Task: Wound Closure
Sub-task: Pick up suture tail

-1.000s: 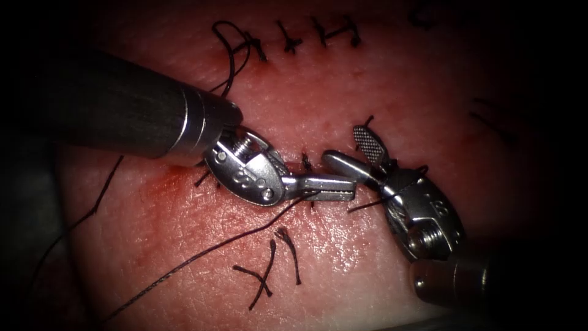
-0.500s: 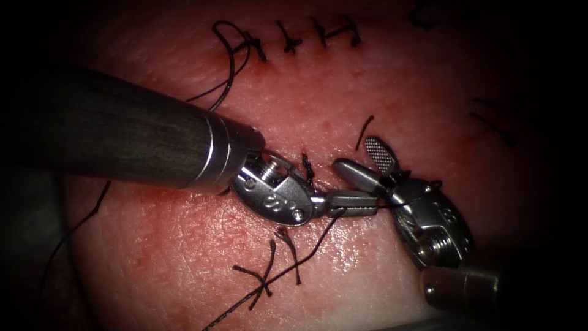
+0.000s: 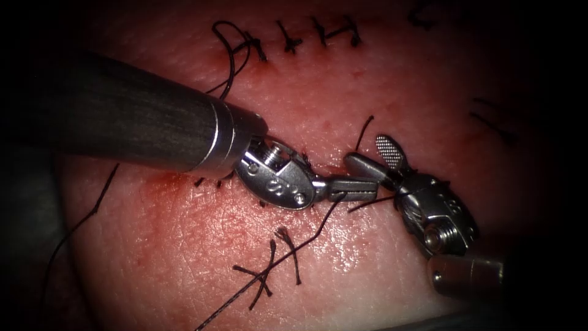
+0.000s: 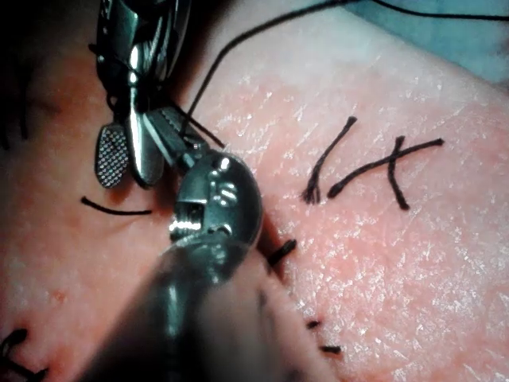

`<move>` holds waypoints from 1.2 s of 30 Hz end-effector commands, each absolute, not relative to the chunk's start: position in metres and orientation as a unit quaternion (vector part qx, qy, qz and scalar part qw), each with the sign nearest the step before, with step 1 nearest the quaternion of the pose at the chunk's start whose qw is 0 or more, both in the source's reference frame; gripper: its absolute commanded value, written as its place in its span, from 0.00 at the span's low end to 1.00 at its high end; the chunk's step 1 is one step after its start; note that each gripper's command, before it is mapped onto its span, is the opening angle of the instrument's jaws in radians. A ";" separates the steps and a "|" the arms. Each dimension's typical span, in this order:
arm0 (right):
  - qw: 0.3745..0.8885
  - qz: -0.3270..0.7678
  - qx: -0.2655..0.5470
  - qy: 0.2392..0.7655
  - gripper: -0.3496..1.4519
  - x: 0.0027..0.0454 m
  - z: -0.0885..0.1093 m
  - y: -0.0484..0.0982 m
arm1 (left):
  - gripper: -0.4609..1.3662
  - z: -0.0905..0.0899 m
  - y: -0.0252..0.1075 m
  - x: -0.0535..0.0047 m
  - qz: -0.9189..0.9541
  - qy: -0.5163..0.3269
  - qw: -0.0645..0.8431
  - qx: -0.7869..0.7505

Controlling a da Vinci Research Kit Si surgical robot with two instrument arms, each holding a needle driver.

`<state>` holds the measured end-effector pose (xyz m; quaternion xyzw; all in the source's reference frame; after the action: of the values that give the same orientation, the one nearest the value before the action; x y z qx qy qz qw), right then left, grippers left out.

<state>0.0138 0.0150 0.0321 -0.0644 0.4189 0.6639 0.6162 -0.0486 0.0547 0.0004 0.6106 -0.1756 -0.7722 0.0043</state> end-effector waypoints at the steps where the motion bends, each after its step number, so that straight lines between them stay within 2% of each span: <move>1: 0.616 0.665 -0.067 0.418 0.58 0.0139 0.032 0.015 | 0.06 0.000 0.055 -0.0487 -0.773 -0.171 0.006 0.610; 7: 0.615 0.665 -0.066 0.419 0.65 0.0138 0.033 0.016 | 0.06 0.001 0.055 -0.0488 -0.773 -0.171 0.005 0.610; 21: 0.625 0.656 -0.068 0.419 0.61 0.0140 0.033 0.017 | 0.06 0.001 0.056 -0.0486 -0.773 -0.170 0.005 0.611; 36: 0.641 0.638 -0.068 0.422 0.61 0.0151 0.035 0.018 | 0.06 0.001 0.056 -0.0484 -0.773 -0.171 0.007 0.611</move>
<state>0.0152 0.0185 0.0346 -0.0691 0.4224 0.6358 0.6423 -0.0484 0.0558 0.0009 0.6109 -0.1745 -0.7722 0.0043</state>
